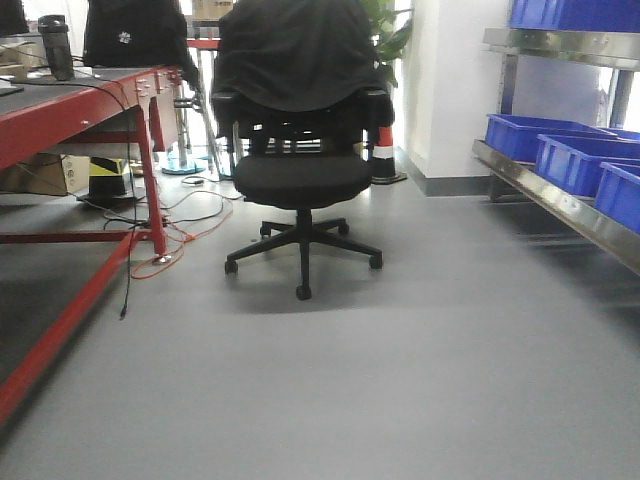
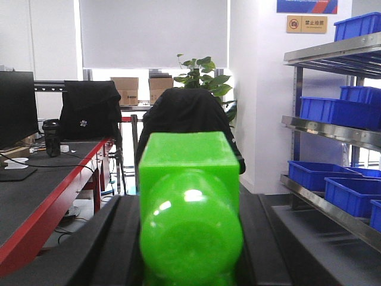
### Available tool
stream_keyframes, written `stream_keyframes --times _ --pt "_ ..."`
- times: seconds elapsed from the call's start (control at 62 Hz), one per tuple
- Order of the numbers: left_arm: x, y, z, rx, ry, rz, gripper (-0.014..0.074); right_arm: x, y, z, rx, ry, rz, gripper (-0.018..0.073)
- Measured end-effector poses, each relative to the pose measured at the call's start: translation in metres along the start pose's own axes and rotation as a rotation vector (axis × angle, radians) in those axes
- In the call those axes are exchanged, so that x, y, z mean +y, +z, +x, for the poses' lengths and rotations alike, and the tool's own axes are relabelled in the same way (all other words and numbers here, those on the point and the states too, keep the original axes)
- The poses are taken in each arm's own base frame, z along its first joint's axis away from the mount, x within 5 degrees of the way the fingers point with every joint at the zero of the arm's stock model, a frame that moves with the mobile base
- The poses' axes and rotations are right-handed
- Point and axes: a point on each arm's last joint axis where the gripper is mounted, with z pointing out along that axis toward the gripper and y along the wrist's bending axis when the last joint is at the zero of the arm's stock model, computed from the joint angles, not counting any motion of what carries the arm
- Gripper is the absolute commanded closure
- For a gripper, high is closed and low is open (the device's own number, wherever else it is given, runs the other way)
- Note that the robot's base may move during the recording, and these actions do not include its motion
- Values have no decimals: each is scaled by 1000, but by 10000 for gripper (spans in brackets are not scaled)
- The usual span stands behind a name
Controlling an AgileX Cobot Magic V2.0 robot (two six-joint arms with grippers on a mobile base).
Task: Grab block from conveyor and place in blue bin
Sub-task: 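Drive base away from conveyor toward the shelf of blue bins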
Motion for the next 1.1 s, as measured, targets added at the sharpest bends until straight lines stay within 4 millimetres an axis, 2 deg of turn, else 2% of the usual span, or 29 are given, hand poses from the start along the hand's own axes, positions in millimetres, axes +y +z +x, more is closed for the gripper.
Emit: stream_keyframes --times 1.096 --pt "0 0 0 0 0 0 708 0 0 0 0 0 0 721"
